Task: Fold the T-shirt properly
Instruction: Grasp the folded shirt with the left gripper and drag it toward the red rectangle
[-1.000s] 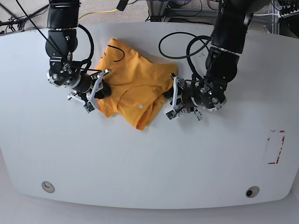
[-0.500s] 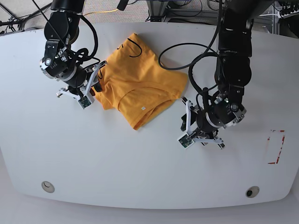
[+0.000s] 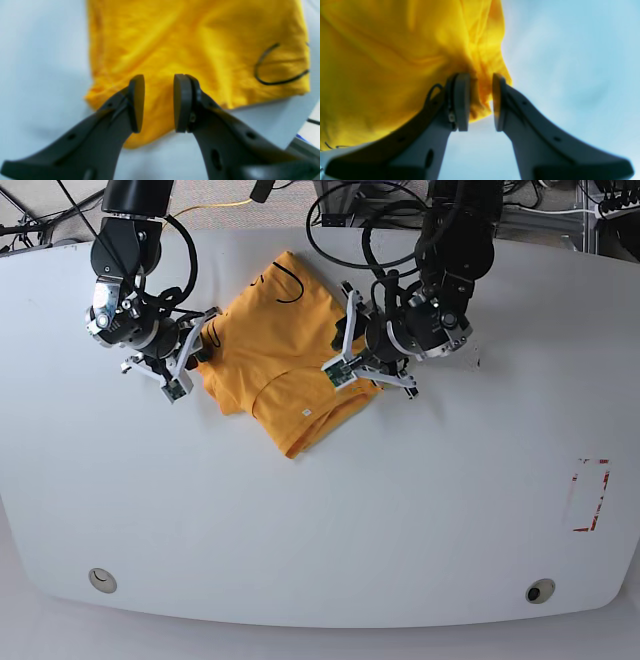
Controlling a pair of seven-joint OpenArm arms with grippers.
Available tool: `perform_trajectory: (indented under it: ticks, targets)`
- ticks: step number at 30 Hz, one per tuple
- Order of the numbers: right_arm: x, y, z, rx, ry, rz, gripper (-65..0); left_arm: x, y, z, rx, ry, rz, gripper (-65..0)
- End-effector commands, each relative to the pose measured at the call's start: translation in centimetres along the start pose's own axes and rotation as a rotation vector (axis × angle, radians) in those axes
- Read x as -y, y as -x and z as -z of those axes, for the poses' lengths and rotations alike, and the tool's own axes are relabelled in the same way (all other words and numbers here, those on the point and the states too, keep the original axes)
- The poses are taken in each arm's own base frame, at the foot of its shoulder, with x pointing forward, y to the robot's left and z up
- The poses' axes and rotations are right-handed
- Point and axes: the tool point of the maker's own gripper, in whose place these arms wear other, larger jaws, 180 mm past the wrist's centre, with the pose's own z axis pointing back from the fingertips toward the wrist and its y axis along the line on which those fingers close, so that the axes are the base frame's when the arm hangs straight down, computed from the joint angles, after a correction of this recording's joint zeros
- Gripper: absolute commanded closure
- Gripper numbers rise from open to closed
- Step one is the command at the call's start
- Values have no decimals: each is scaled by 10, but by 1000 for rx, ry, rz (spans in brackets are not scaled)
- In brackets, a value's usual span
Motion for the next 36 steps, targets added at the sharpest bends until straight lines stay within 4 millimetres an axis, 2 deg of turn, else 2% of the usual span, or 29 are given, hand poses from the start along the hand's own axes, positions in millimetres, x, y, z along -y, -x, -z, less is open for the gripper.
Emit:
perform_trajectory:
  ticks: [1, 4, 6, 9, 15, 19, 21, 23, 27, 31, 34, 36]
  targets:
    - [1, -7, -3, 30, 3, -5, -146, -12, -1, 4, 4, -12, -11, -178]
    - [-6, 3, -1, 14, -11, 5, -146, -41, 18, 7, -56, -47, -24, -178]
    - [-11, 5, 1, 13, -22, 15, -146, -58, 25, 9, -87, -61, -23, -178]
    - [-13, 7, 1, 9, -27, 20, -146, -89, 32, 3, -122, -113, -3, -178]
    - [-21, 12, 3, -1, -42, 20, -146, -137, 24, -13, -109, -199, 35, -178]
    - [-48, 7, 10, -7, -104, -46, -144, -154, 16, -28, -92, -251, 68, -178]
    - [-64, 7, 9, -4, -132, -65, -144, -157, 6, -39, -65, -281, 96, -178]
    - [-84, 0, 8, 20, -165, -83, -144, -157, -6, -47, -31, -303, 117, -178]
    - [-118, -21, 5, 75, -223, -126, -144, -139, -8, -54, -17, -306, 135, -178]
    - [-144, -25, 7, 86, -279, -148, -144, -114, -20, -49, 45, -272, 91, -178]
    - [-143, -25, 7, 85, -280, -151, -144, -97, -14, -43, 59, -241, 30, -179]
    - [-135, -25, 6, 88, -261, -138, -144, -94, -20, -40, 86, -248, -49, -181]
